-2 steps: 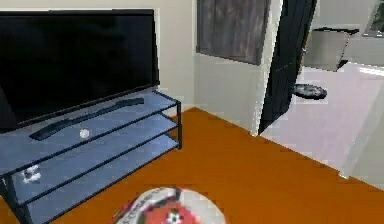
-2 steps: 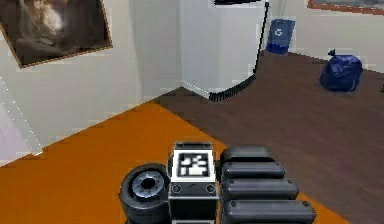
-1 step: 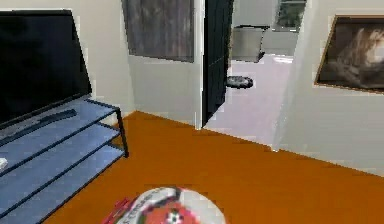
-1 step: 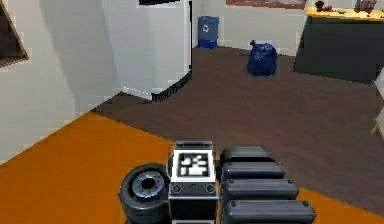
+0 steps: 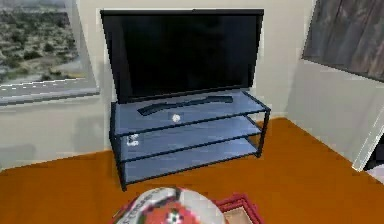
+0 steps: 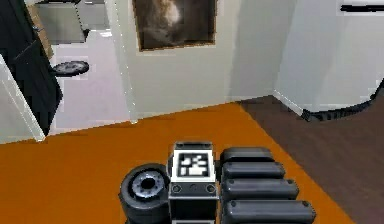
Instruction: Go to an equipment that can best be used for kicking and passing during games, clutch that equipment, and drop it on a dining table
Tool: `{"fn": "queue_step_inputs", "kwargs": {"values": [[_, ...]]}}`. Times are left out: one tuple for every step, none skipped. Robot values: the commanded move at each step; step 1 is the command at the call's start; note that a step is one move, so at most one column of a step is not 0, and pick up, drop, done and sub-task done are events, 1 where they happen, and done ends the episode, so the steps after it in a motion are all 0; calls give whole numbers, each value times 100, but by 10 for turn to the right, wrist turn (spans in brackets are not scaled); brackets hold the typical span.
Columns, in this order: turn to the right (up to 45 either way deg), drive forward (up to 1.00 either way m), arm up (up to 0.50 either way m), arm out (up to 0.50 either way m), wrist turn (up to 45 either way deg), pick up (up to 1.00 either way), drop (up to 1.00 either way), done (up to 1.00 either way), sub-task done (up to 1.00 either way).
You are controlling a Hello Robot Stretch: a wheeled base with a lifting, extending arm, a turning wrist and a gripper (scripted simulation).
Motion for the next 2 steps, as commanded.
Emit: {"fn": "queue_step_inputs", "kwargs": {"values": [[-450, 0, 0, 0, 0, 0, 0, 0, 0], [-420, 0, 0, 0, 0, 0, 0, 0, 0]]}}
